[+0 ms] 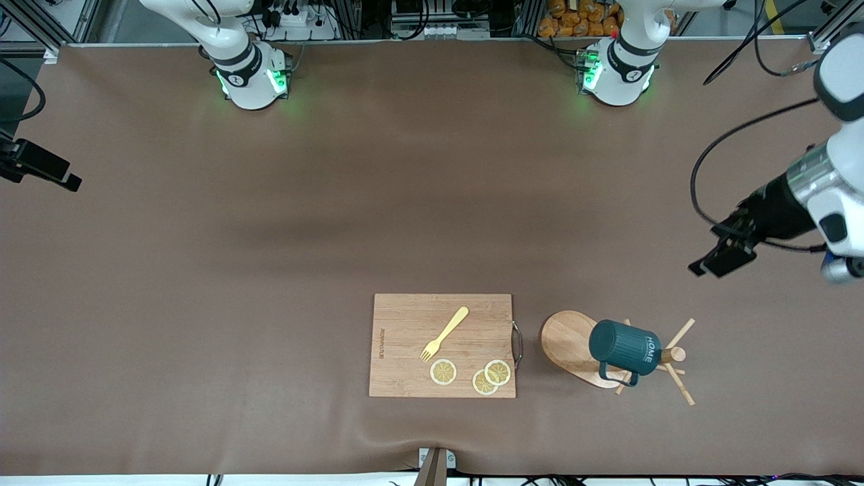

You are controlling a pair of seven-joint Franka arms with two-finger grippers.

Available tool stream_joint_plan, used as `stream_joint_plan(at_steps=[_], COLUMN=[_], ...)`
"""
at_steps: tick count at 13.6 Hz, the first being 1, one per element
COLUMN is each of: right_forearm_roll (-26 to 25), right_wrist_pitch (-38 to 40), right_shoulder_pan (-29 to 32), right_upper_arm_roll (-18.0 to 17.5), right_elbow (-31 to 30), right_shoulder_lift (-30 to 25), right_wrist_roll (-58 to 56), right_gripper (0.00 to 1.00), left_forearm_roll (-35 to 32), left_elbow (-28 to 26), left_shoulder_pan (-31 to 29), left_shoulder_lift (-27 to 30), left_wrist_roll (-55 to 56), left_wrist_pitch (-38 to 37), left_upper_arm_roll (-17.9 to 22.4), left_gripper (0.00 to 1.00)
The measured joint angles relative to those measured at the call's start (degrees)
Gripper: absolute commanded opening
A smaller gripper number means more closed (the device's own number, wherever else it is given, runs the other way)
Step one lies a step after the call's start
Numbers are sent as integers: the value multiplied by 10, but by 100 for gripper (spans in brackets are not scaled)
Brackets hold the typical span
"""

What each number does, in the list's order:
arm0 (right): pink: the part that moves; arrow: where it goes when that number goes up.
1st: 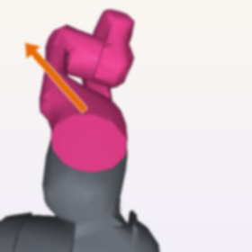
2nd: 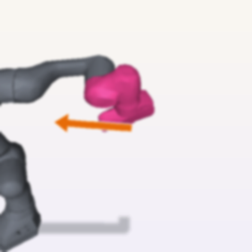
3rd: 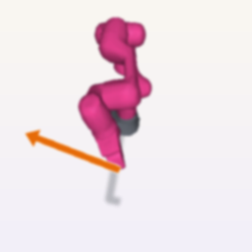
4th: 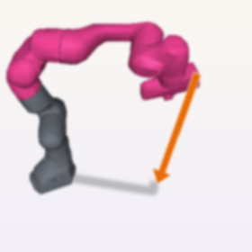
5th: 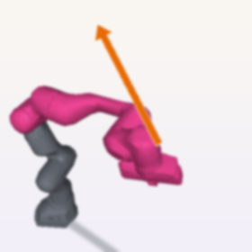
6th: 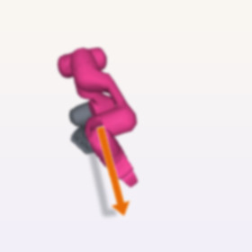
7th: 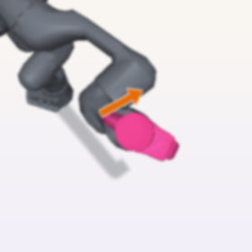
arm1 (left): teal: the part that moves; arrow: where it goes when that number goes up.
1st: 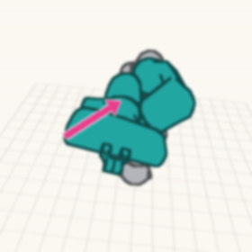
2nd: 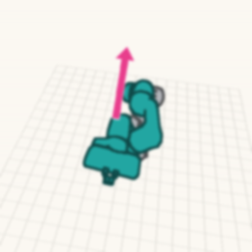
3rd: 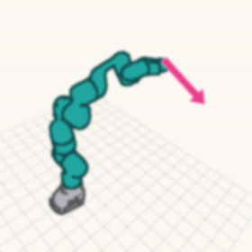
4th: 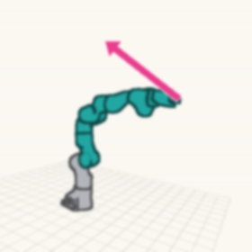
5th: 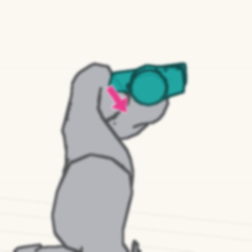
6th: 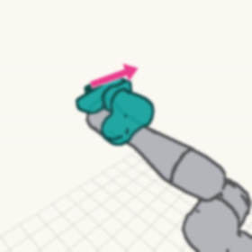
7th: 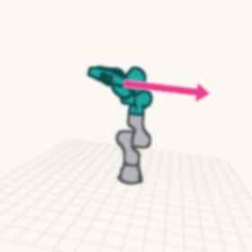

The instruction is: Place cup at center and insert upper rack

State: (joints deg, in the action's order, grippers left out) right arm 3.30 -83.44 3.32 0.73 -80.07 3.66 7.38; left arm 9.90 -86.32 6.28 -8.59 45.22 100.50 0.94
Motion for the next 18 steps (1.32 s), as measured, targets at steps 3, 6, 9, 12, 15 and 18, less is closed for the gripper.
stream_joint_plan(at_steps=[3,6,9,12,15,18], right_forearm_roll=[0,0,0,0,0,0], right_wrist_pitch=[0,0,0,0,0,0], right_shoulder_pan=[0,0,0,0,0,0], right_upper_arm_roll=[0,0,0,0,0,0], right_elbow=[0,0,0,0,0,0], right_shoulder_lift=[0,0,0,0,0,0], right_wrist_roll=[0,0,0,0,0,0], right_gripper=[100,100,100,100,100,100], left_forearm_roll=[-34,-46,-85,-96,-97,-97], left_elbow=[-10,-11,-12,-12,-12,-11], left_shoulder_pan=[3,5,17,21,21,16], left_shoulder_lift=[33,53,73,96,111,116], left_wrist_roll=[-131,-239,-329,-400,-428,-430], left_wrist_pitch=[-63,-108,-138,-166,-191,-201], left_upper_arm_roll=[-5,-6,-17,-30,-29,-28], left_gripper=[100,100,100,100,100,100])
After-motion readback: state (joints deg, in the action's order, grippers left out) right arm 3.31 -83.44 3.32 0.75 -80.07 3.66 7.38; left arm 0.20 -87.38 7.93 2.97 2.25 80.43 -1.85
